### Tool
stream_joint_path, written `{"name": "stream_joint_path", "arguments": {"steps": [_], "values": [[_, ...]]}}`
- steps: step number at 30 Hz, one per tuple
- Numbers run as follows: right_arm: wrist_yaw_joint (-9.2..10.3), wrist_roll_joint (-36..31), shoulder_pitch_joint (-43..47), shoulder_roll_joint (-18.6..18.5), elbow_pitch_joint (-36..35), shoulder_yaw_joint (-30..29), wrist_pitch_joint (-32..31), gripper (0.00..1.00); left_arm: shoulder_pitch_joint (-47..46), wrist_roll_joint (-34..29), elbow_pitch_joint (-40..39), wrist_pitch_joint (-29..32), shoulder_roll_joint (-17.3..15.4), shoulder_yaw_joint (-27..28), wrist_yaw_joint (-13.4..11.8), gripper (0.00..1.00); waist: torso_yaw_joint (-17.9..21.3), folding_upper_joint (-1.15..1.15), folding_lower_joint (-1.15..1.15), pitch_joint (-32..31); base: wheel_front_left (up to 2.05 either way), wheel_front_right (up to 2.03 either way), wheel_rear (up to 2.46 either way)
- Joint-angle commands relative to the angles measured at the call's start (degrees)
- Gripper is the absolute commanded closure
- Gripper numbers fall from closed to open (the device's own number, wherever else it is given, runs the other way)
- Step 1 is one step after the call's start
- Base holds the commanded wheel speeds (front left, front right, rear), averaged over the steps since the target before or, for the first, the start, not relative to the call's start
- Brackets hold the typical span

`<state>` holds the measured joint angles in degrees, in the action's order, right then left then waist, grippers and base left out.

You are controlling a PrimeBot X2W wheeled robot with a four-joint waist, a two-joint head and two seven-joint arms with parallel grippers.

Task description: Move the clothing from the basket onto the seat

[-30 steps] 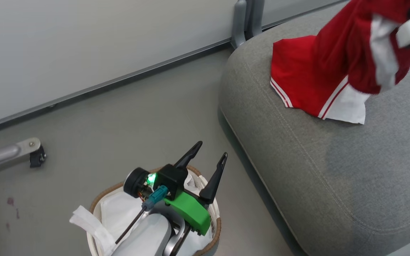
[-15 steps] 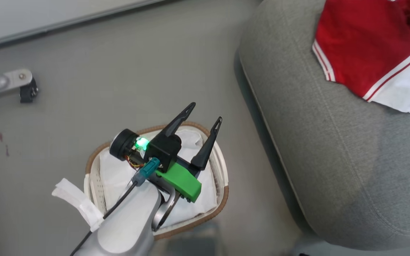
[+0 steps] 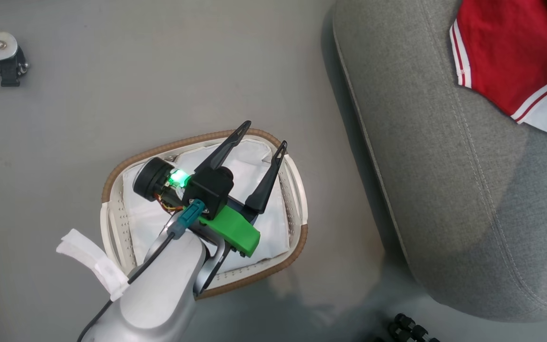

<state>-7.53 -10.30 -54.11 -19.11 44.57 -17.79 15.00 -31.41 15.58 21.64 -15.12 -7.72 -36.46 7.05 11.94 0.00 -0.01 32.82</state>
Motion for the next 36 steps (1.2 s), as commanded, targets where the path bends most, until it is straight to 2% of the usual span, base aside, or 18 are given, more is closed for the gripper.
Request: {"name": "stream_joint_path", "arguments": {"steps": [1, 3, 4, 5, 6, 12, 20, 26, 36], "values": [[0.07, -0.3, 1.8, 0.6, -0.5, -0.5, 0.2, 1.00, -1.2, -0.1, 0.0, 0.0, -0.4, 0.2, -0.2, 0.00, 0.3, 0.00, 0.01, 0.0, 0.00, 0.00, 0.00], [0.07, -0.6, 3.6, 1.7, -1.1, -0.7, 0.2, 1.00, -1.2, 0.1, 0.2, 0.0, -0.6, 0.3, -0.3, 0.00, 0.6, 0.00, 0.01, -0.3, 0.00, 0.00, 0.00], [0.07, -0.6, 4.5, 2.3, -1.5, -0.9, 0.2, 0.88, -1.1, 0.2, 0.2, 0.0, -0.6, 0.3, -0.3, 0.00, 0.7, 0.00, 0.01, -0.5, 0.00, 0.00, 0.00], [0.07, -0.7, 5.2, 2.8, -1.8, -1.0, 0.2, 0.55, -1.0, 0.3, 0.3, 0.0, -0.6, 0.3, -0.3, 0.00, 0.8, 0.00, 0.01, -0.7, 0.00, 0.00, 0.00], [0.07, -0.8, 6.1, 3.4, -2.3, -1.1, 0.2, 0.00, -0.9, 0.4, 0.4, 0.0, -0.5, 0.3, -0.4, 0.00, 0.9, 0.00, 0.01, -1.0, 0.00, 0.00, 0.00], [0.08, -0.1, 10.3, 5.8, -6.0, -1.3, 0.2, 0.00, 0.1, 0.9, 0.7, 0.0, -0.2, 0.4, -0.5, 0.00, 1.1, 0.00, 0.01, -3.3, 0.00, 0.00, 0.00], [0.08, 1.5, 18.1, 7.3, -11.8, 0.1, 0.2, 0.00, 2.2, 2.0, 0.4, 0.0, 0.6, 2.5, -0.5, 0.00, 0.9, 0.00, 0.01, -7.5, 0.00, 0.00, 0.00], [0.08, 2.0, 20.5, 6.0, -14.6, 1.8, 0.2, 0.00, 4.3, 2.7, 0.3, 0.0, 1.7, 4.6, -0.5, 0.00, -0.5, 0.00, 0.01, -12.0, 0.00, 0.00, 0.00], [0.07, 3.2, 19.9, 4.2, -16.2, 6.3, 0.2, 0.00, 9.3, 3.1, -0.2, 0.0, 3.4, 11.4, -0.9, 0.00, -6.1, 0.00, 0.01, -20.8, 0.00, 0.00, 0.00]]}}
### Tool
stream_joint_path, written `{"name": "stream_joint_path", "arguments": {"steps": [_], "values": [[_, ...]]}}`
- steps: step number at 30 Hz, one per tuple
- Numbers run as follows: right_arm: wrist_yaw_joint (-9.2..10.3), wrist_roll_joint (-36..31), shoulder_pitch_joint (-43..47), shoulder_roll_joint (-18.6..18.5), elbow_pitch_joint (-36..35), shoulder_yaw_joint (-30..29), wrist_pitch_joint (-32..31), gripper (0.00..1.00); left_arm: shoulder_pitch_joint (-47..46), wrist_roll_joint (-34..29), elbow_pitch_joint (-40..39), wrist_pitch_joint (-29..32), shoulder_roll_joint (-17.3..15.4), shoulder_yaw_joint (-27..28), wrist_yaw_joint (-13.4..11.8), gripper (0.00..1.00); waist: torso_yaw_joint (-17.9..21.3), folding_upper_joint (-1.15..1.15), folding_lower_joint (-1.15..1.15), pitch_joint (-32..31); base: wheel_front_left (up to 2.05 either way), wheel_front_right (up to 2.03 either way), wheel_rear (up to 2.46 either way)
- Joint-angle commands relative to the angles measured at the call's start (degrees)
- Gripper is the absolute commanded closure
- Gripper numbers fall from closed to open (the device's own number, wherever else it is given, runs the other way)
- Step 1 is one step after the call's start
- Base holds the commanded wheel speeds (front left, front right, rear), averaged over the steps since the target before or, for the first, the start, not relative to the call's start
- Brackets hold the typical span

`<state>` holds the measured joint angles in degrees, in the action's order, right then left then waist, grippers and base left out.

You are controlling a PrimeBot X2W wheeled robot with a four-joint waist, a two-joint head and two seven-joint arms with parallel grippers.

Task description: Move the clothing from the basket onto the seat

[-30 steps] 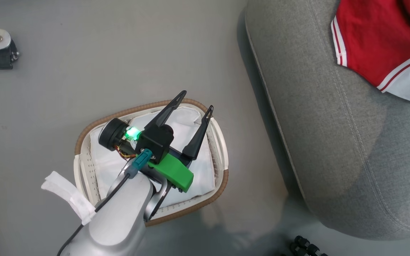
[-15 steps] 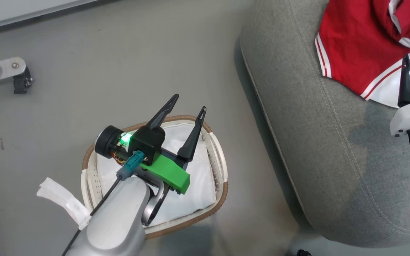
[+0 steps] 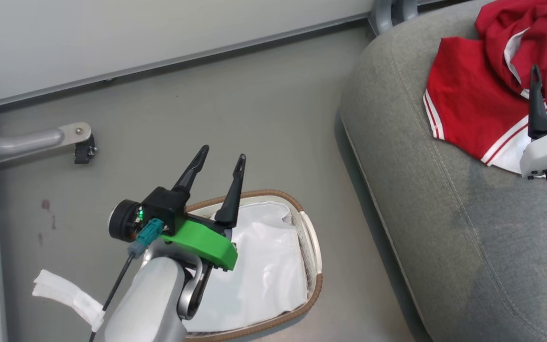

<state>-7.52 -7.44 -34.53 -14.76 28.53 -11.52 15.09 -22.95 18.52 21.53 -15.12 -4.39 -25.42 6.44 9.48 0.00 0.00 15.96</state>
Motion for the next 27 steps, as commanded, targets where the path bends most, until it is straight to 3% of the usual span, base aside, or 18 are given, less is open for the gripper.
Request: {"name": "stream_joint_path", "arguments": {"steps": [1, 6, 15, 27], "values": [[0.06, 0.5, 0.4, 0.4, -0.3, 0.7, 0.1, 0.00, 1.6, 0.1, -0.3, 0.0, 0.1, 1.6, -0.5, 0.00, -4.2, 0.00, 0.00, -4.8, 0.00, 0.00, 0.00], [0.06, 2.1, 2.8, 2.5, -1.2, 2.3, 0.1, 0.00, 5.3, -0.2, -0.4, 0.0, 0.3, 6.5, -0.9, 0.00, -7.2, 0.00, 0.00, -8.6, 0.00, 0.00, 0.00], [0.06, 4.9, 13.4, 10.2, -4.0, 4.8, 0.1, 0.00, 14.9, -1.2, -1.0, 0.0, 0.4, 15.7, -1.4, 0.00, -10.9, 0.00, 0.00, -14.6, 0.00, 0.00, 0.00], [0.06, 13.0, 25.5, 11.7, -8.1, 9.6, 0.1, 0.00, 22.3, -2.1, -2.3, 0.0, 1.1, 21.2, -1.0, 0.00, -11.3, 0.00, 0.00, -16.7, 0.00, 0.00, 0.00]]}}
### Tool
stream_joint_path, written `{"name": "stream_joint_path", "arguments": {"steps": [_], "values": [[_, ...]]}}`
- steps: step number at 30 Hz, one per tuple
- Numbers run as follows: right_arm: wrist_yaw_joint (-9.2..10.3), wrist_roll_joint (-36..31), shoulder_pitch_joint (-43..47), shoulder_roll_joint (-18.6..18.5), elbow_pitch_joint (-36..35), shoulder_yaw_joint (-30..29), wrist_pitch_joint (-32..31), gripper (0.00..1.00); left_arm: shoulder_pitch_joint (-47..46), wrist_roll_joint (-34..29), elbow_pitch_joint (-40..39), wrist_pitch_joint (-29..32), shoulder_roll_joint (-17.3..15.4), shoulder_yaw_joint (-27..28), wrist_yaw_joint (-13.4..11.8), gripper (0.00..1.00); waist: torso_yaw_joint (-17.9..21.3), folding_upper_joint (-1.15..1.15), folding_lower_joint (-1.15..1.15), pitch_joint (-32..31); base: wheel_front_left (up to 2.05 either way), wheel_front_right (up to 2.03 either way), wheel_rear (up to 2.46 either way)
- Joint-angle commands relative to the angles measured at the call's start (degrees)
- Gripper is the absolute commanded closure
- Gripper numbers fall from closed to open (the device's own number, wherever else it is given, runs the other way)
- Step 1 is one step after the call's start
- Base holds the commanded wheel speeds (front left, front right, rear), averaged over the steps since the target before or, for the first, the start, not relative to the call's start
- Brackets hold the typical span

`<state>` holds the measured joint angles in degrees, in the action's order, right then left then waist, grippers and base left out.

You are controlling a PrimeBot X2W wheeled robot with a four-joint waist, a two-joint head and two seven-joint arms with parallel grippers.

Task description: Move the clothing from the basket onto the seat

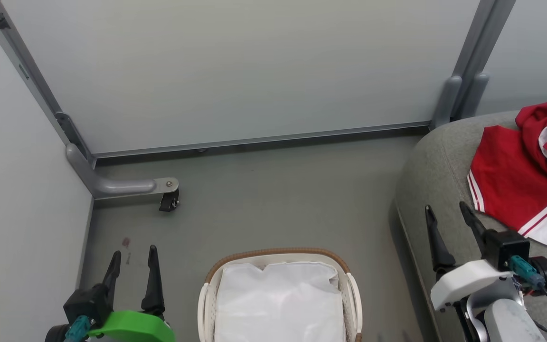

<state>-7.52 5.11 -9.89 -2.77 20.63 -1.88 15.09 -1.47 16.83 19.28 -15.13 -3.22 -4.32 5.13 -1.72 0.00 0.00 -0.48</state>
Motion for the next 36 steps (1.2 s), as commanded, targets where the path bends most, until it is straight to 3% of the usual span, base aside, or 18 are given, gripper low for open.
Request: {"name": "stream_joint_path", "arguments": {"steps": [1, 31, 32, 36], "values": [[0.06, 1.1, 1.6, -0.3, -0.2, 0.0, 0.1, 0.00, 1.1, -0.4, -0.1, 0.0, 0.0, 0.1, 0.4, 0.00, -0.1, 0.00, 0.00, -0.3, 0.00, 0.00, 0.00], [0.06, 3.2, 3.4, -0.2, -0.7, 1.7, 0.1, 0.00, -0.2, 1.2, 2.5, 0.0, 0.3, -1.1, 0.8, 0.00, 0.4, 0.00, 0.00, -0.1, 0.00, 0.00, 0.00], [0.00, 3.0, 3.4, 0.0, -0.8, 1.7, 0.0, 1.00, 0.7, 1.0, 2.4, 0.0, 0.4, -1.1, 0.7, 1.00, 0.4, 0.00, 0.00, -0.1, 0.00, 0.00, 0.00], [-0.01, 4.7, 3.4, 0.3, 0.7, 1.2, -0.8, 1.00, 0.8, 2.5, 3.8, 0.6, 0.5, -0.8, 0.7, 1.00, 0.4, 0.00, 0.00, -0.1, 0.00, 0.00, 0.00]]}}
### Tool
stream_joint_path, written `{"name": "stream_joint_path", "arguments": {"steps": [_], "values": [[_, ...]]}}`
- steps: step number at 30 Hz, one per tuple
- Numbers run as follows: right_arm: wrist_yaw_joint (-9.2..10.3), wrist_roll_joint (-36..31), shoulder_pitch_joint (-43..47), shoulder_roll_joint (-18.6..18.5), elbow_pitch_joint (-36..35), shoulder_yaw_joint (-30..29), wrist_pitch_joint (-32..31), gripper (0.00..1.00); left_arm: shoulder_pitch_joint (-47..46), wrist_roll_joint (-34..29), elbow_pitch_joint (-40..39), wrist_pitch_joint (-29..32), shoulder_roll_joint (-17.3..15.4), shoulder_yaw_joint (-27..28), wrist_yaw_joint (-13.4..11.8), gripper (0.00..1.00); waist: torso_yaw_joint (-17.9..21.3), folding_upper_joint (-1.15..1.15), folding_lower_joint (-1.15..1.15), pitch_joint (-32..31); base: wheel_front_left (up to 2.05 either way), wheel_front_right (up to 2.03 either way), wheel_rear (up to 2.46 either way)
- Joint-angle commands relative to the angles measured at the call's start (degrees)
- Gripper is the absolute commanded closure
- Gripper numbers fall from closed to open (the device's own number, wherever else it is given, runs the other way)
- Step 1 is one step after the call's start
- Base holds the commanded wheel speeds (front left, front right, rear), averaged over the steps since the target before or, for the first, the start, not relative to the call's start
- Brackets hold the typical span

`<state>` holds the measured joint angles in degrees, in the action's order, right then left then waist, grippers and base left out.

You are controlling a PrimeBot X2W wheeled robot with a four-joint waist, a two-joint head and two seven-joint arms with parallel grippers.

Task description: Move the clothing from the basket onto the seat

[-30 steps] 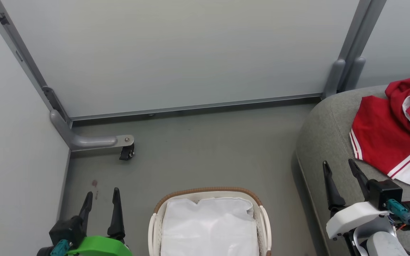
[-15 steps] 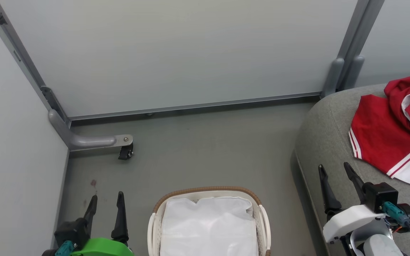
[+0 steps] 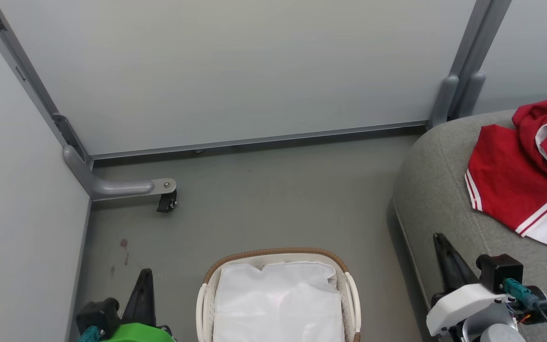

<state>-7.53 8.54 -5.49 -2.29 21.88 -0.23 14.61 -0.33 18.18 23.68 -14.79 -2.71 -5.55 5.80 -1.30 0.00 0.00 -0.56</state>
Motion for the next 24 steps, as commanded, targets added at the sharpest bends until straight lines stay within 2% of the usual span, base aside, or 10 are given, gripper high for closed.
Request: {"name": "stream_joint_path", "arguments": {"steps": [1, 24], "values": [[0.00, 2.5, -1.1, -0.2, -0.5, -0.7, -0.8, 1.00, -0.5, 2.4, -0.7, 0.7, -0.1, 0.6, 0.1, 1.00, 0.0, 0.00, 0.00, 0.0, 0.00, 0.00, 0.00], [0.01, 26.1, -0.7, -0.4, -3.1, -2.0, -6.4, 1.00, -2.2, 23.1, -3.5, 6.5, -0.1, 3.8, 0.6, 1.00, 0.3, 0.00, 0.00, 0.1, 0.00, 0.00, 0.00]]}}
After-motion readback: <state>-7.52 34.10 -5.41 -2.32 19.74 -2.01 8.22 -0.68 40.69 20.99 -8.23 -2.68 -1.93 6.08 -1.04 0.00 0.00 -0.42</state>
